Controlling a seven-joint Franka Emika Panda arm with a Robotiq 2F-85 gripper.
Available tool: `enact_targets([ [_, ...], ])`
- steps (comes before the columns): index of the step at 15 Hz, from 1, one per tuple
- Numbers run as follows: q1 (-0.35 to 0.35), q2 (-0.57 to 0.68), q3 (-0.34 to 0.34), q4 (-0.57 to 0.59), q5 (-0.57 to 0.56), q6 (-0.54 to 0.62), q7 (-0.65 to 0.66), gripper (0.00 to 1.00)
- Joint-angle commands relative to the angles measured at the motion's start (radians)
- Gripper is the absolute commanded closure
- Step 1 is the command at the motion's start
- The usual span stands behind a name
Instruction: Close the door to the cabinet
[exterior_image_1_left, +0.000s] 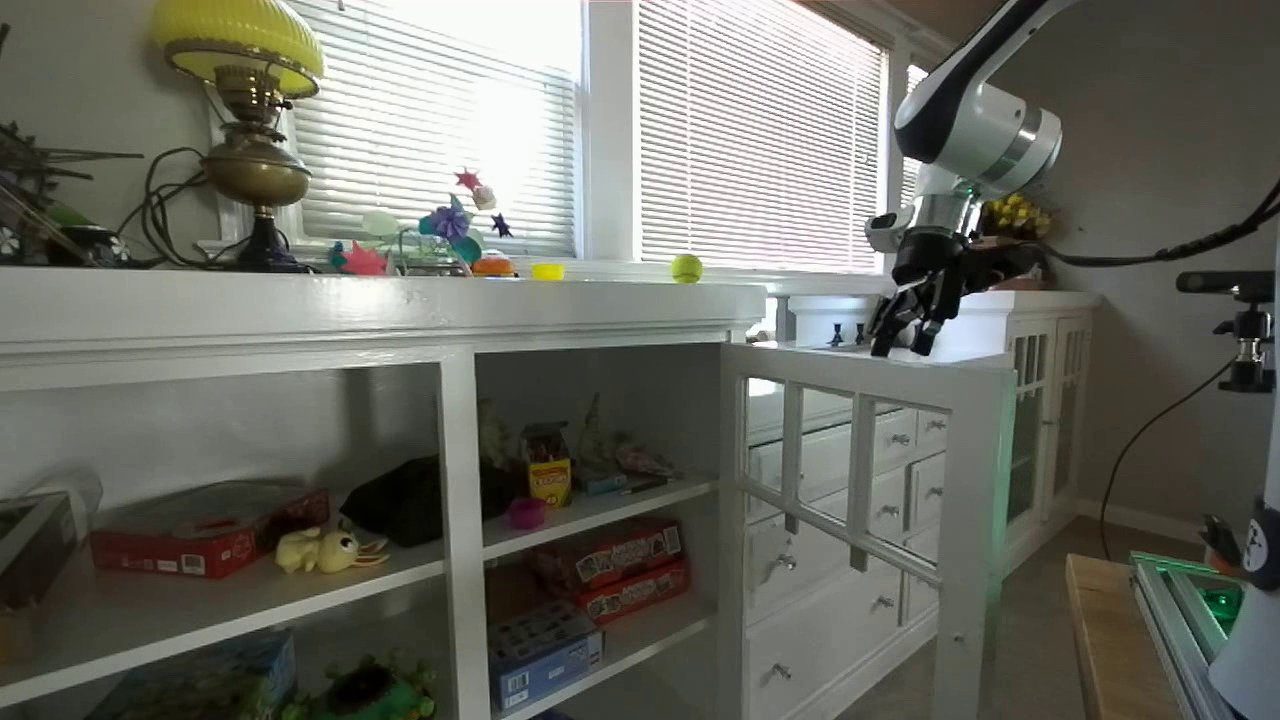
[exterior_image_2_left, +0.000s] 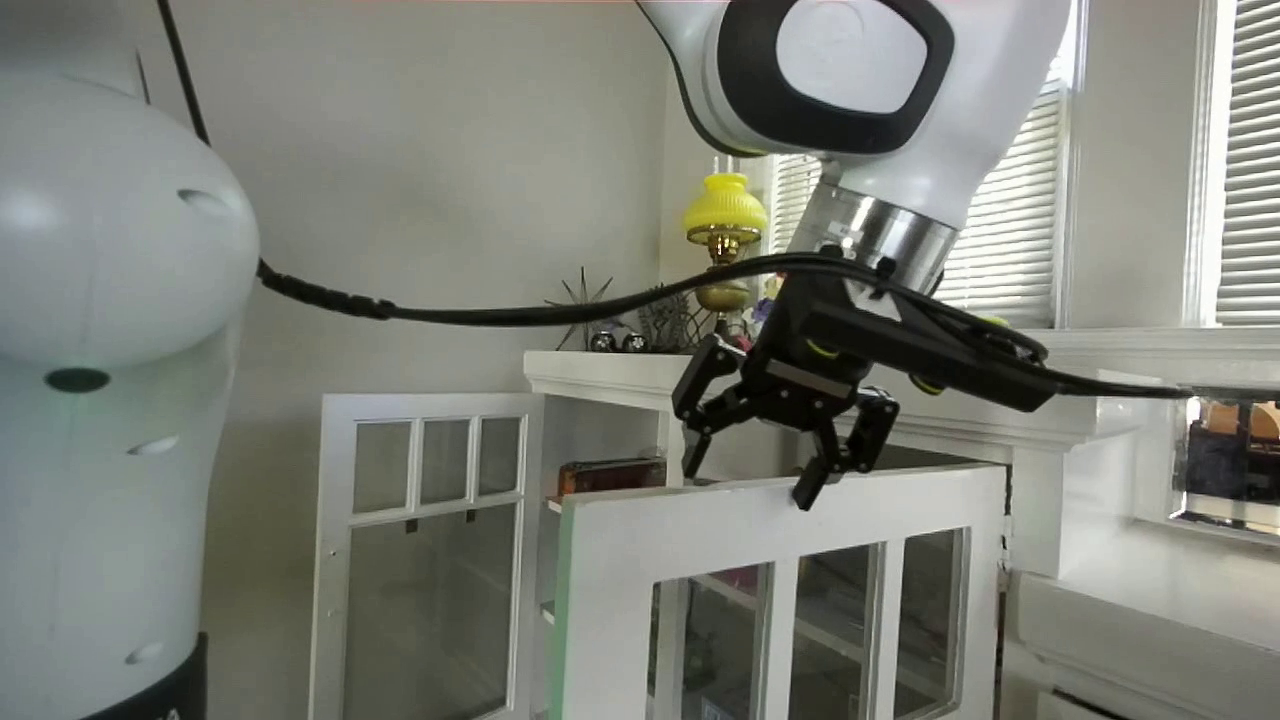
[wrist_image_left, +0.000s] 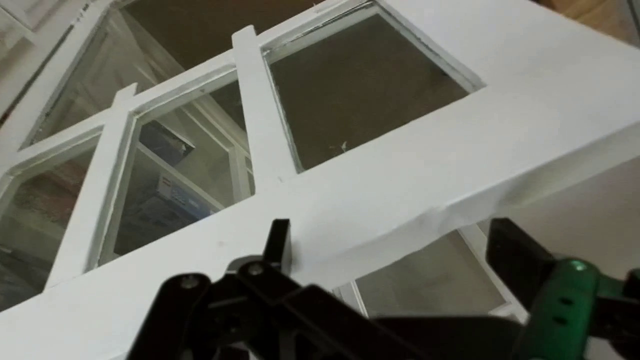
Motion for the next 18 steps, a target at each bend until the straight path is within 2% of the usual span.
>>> enact_targets([
  [1, -0.016, -0.004, 0.023, 0.037, 0.078, -0.135, -0.084, 0.0],
  [5, -0.032, 0.024, 0.051, 0.054, 0.094, -0.189, -0.111, 0.0],
  [8, -0.051, 0.037, 0.079, 0.045, 0.07, -0.161, -0.095, 0.0],
  [10, -0.112, -0.002, 0.15, 0.004, -0.041, -0.035, 0.018, 0.0],
  [14, -0.196, -0.012, 0.224, -0.027, -0.211, 0.008, 0.102, 0.0],
  [18, -0.194, -0.017, 0.24, -0.08, -0.222, 0.074, 0.072, 0.0],
])
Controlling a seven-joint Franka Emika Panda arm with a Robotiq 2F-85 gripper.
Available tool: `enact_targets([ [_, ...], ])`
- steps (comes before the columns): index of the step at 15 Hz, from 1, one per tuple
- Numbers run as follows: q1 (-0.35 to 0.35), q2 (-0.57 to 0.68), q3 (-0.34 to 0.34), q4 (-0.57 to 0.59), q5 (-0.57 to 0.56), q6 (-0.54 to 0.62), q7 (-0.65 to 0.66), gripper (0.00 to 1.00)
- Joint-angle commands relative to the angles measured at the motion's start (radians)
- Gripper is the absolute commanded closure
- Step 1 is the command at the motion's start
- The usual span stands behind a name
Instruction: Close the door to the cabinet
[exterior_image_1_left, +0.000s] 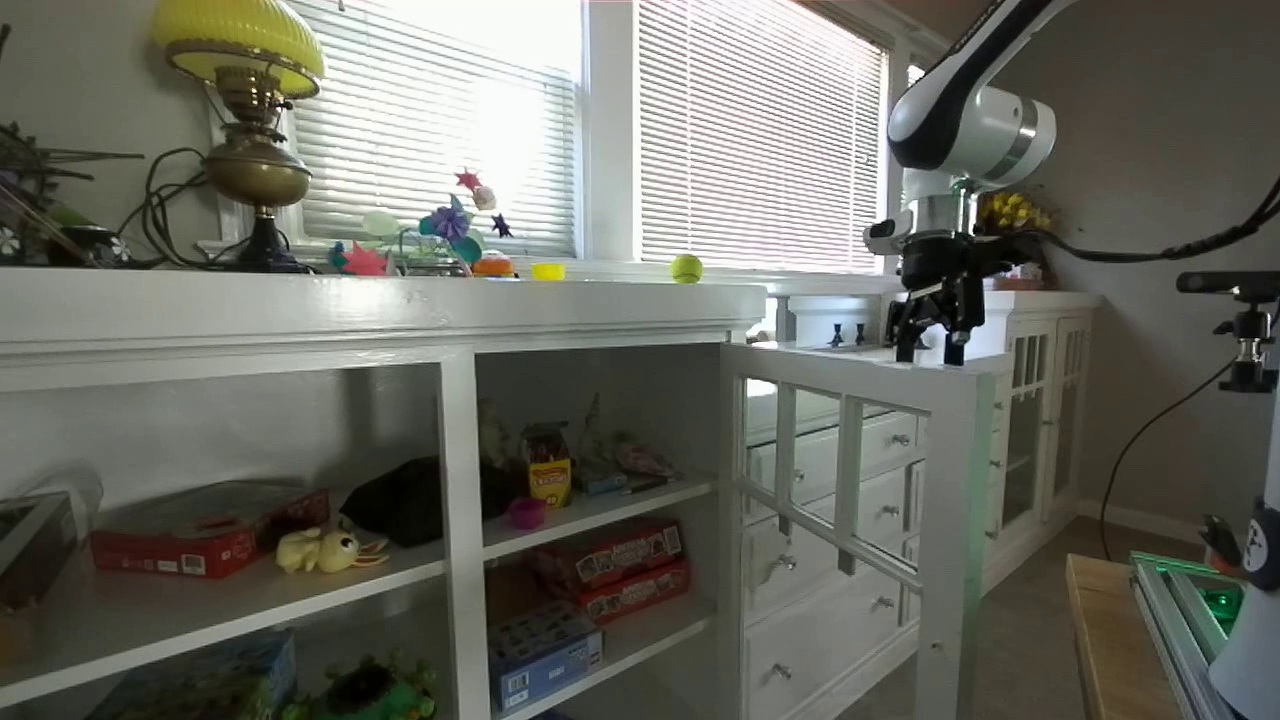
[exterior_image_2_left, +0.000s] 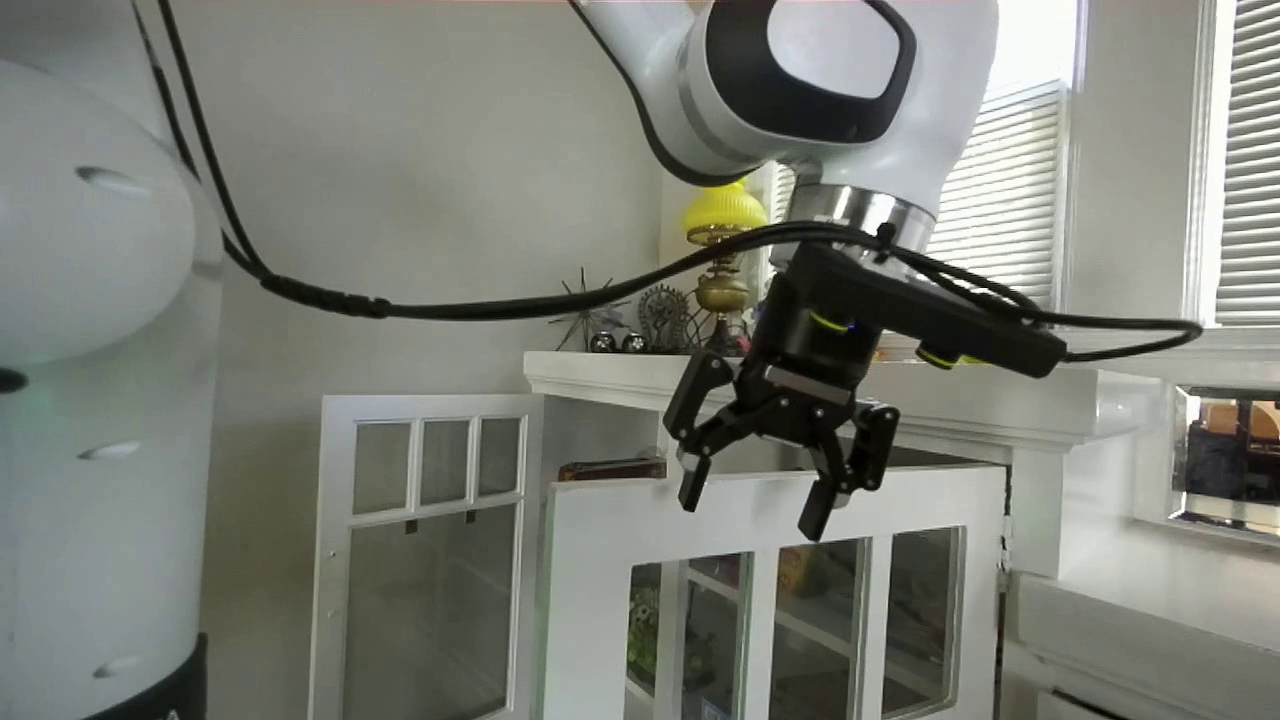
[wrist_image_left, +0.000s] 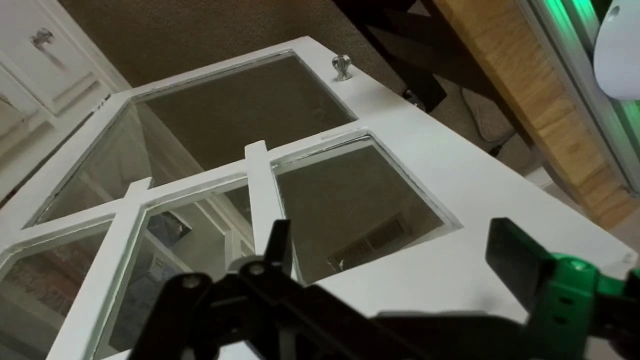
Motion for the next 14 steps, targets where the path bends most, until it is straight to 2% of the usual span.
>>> enact_targets([
  [1, -0.003, -0.035, 0.028, -0.069, -0.016, 0.098, 0.005, 0.0],
  [7, 0.046, -0.018, 0.066, -0.124, 0.011, 0.283, -0.013, 0.0],
  [12, 0.115, -0.016, 0.068, -0.118, 0.088, 0.261, -0.038, 0.0],
  [14, 0.136, -0.011, 0.075, -0.117, 0.136, 0.303, -0.011, 0.0],
])
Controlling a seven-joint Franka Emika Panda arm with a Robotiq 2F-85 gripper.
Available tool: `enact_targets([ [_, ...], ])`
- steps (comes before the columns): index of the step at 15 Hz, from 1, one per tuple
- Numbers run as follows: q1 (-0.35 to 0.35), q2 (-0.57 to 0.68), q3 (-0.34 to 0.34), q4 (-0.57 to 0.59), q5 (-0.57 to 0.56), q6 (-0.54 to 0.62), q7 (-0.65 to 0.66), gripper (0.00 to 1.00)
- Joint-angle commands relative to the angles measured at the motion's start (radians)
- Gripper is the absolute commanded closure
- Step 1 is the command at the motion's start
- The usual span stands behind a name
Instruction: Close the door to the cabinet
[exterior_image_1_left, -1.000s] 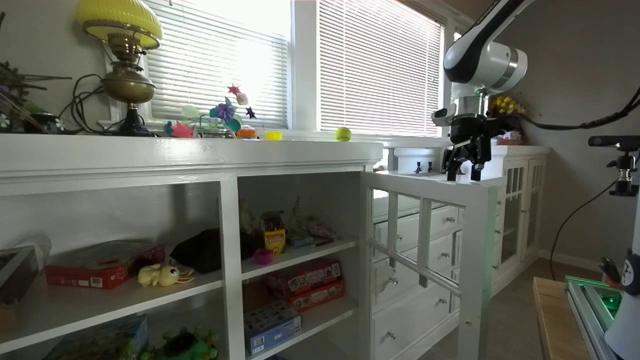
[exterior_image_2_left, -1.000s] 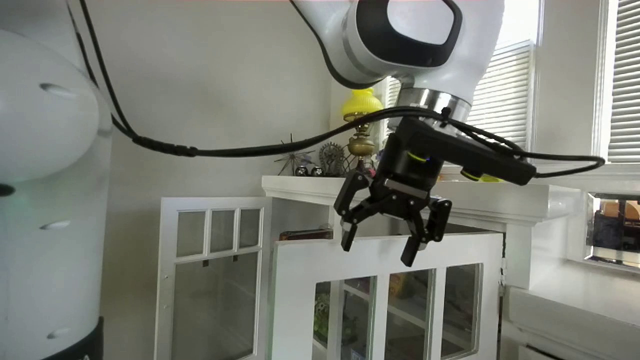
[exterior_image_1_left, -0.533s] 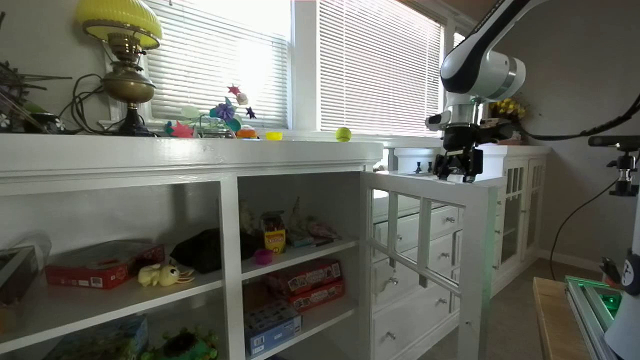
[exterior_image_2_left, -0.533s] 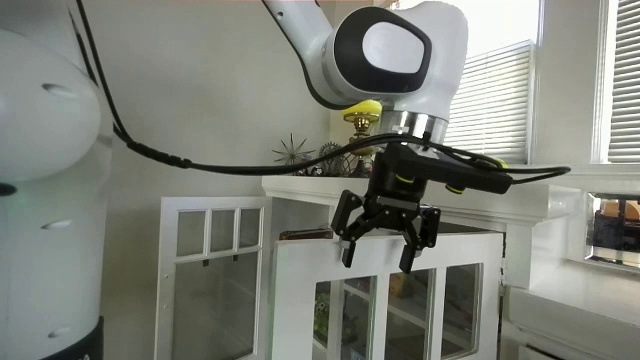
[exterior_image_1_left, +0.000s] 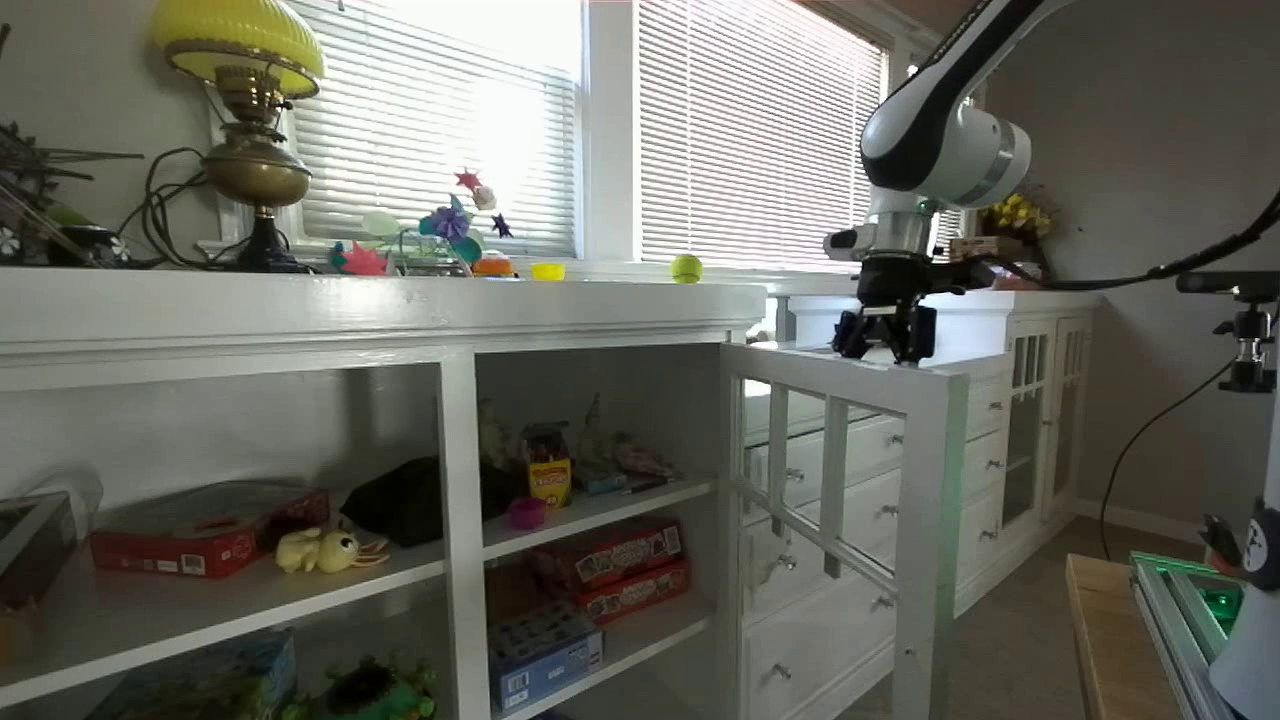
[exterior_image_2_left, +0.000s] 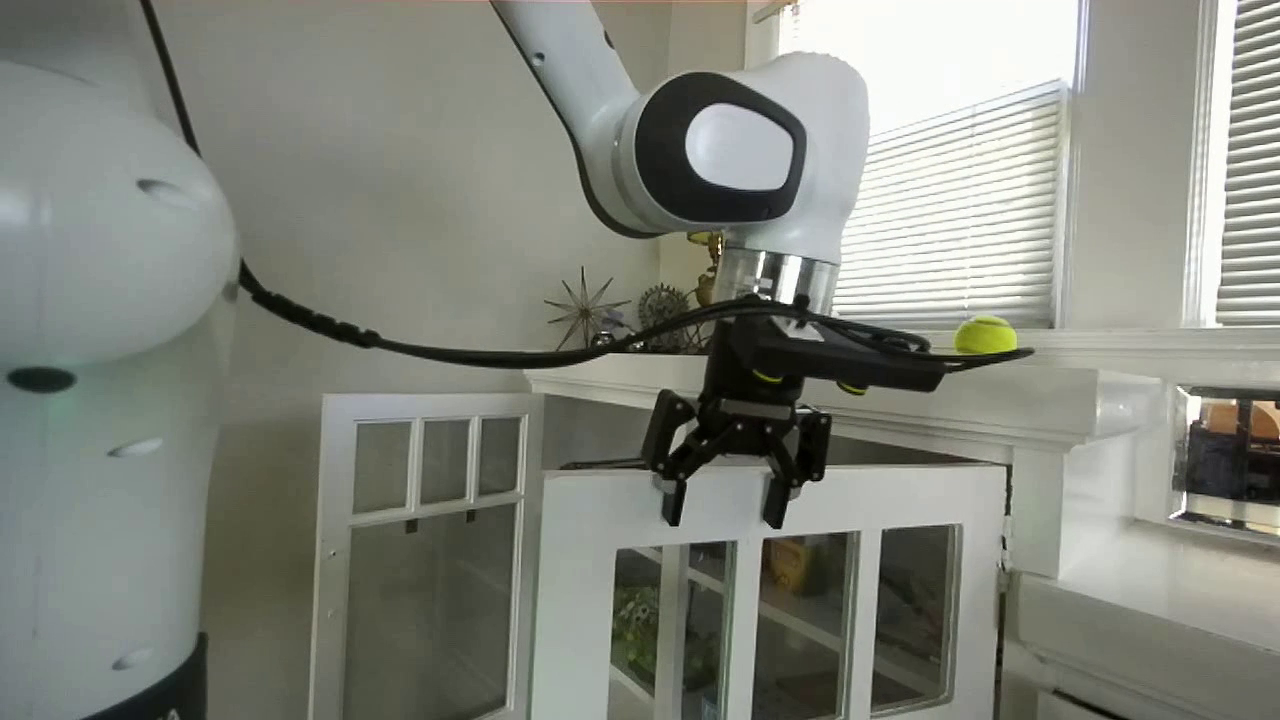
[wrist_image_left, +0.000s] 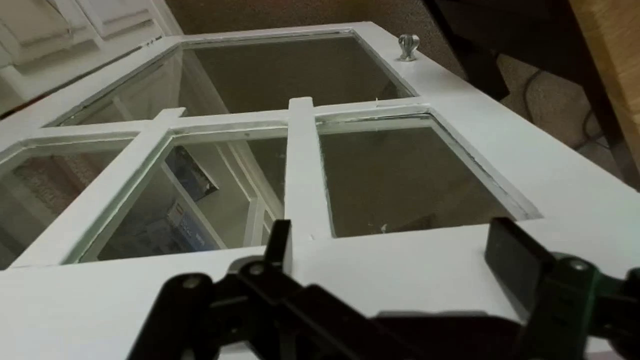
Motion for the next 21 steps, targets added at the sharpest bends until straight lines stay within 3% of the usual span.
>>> enact_targets([
  [1, 0.04, -0.009, 0.008, -0.004, 0.1, 0.036, 0.001, 0.0],
  [9, 0.12, 0.031, 0.076, 0.033, 0.275, 0.144, 0.176, 0.0],
  [15, 0.177, 0.125, 0.157, 0.07, 0.317, 0.285, 0.48, 0.0],
  [21, 0.194, 0.234, 0.193, 0.172, 0.322, 0.353, 0.736, 0.0],
])
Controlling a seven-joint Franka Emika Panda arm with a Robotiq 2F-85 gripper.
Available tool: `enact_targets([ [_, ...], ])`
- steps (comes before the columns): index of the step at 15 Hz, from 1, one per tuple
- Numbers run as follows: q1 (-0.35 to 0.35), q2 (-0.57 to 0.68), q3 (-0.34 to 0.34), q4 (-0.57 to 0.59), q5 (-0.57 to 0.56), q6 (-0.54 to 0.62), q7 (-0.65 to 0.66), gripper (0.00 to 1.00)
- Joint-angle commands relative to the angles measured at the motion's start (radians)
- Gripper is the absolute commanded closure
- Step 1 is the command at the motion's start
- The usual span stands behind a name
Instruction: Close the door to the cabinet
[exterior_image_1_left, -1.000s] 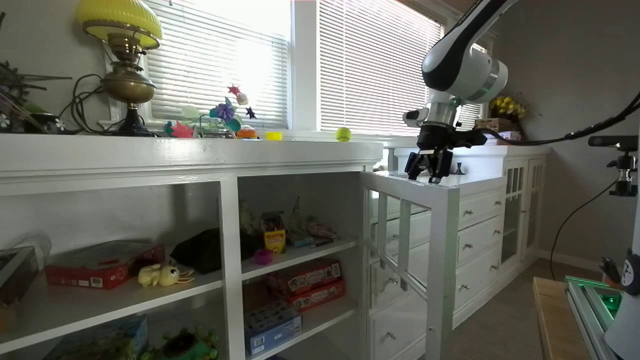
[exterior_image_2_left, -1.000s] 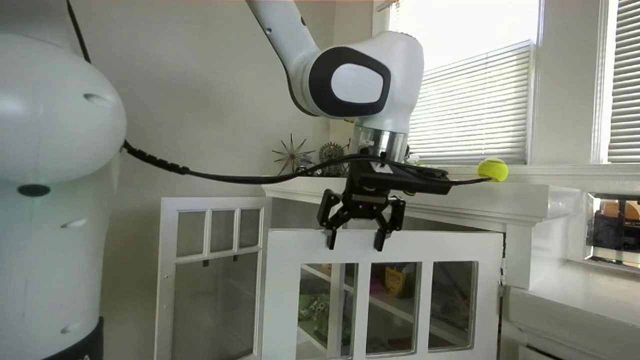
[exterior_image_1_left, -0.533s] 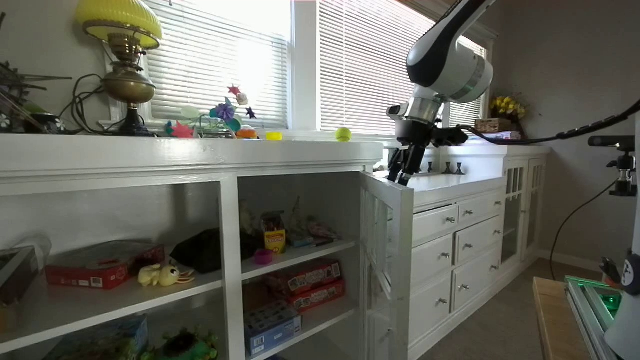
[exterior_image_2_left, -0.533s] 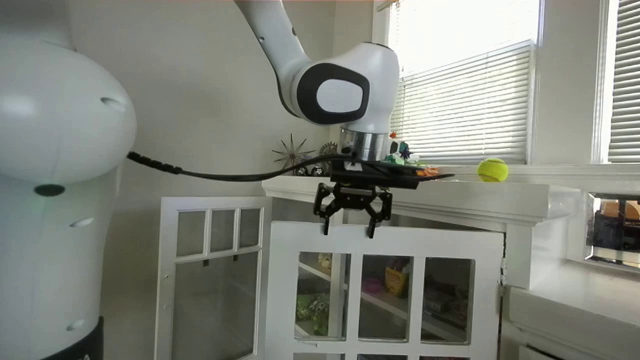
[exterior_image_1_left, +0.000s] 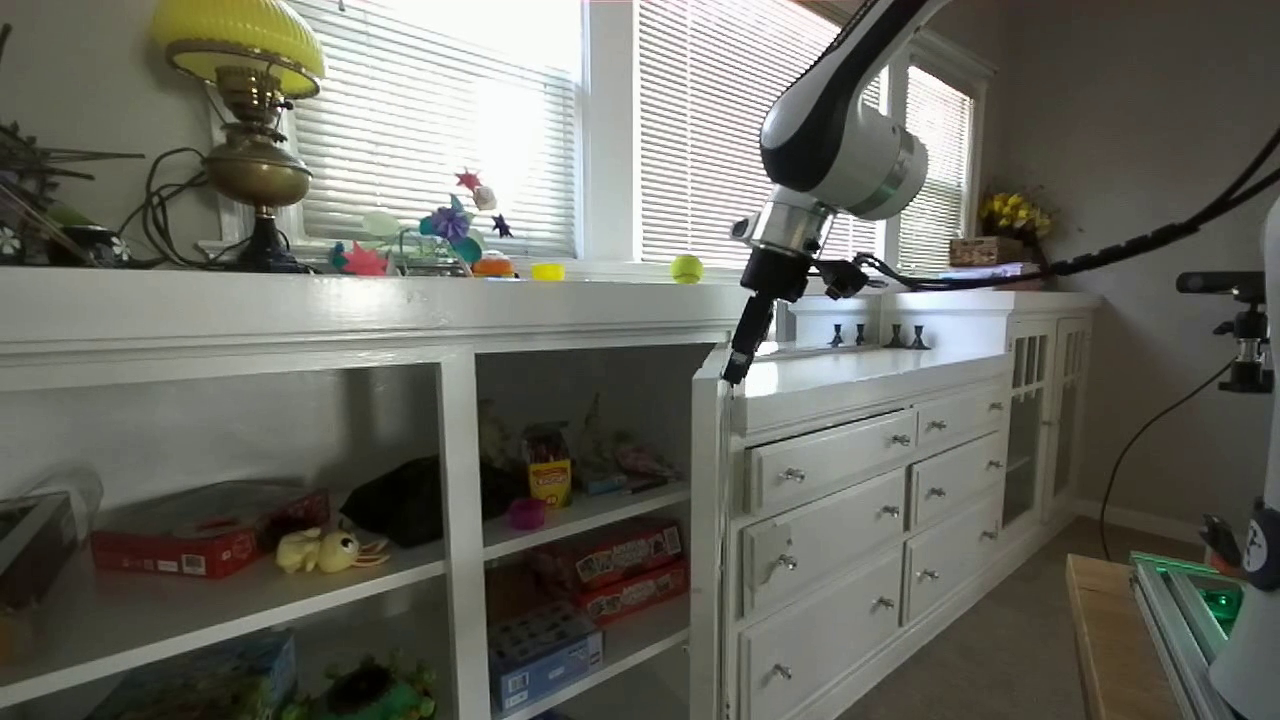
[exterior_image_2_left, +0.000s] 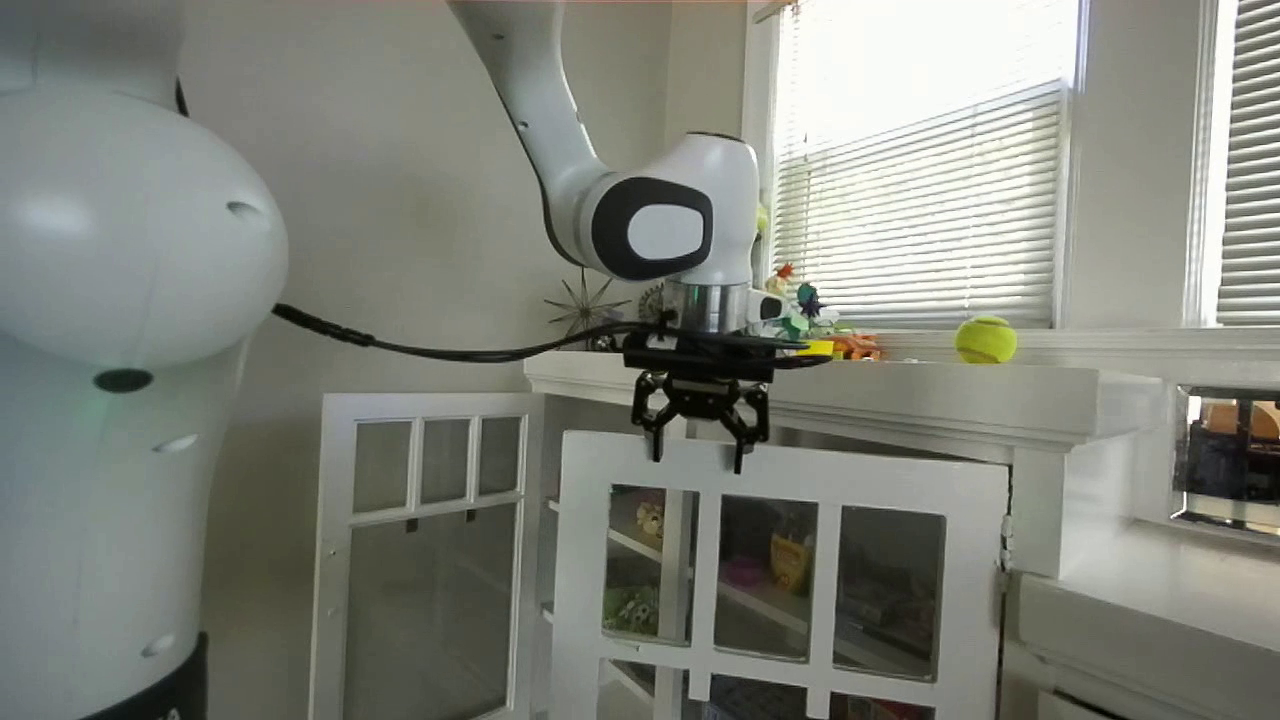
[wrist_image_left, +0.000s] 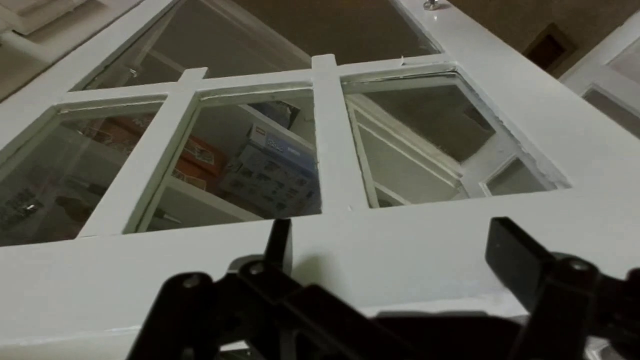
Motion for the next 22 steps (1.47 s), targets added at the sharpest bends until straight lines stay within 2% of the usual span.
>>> enact_targets([
  [1, 0.002, 0.091, 0.012, 0.101, 0.044, 0.026, 0.114, 0.0],
  [5, -0.019, 0.153, 0.02, 0.183, 0.053, 0.046, 0.168, 0.0],
  [9, -0.005, 0.208, 0.003, 0.237, 0.049, 0.08, 0.249, 0.0],
  [16, -0.008, 0.284, 0.003, 0.328, 0.065, 0.046, 0.357, 0.0],
  [22, -0.018, 0.335, 0.006, 0.4, 0.115, 0.04, 0.391, 0.0],
])
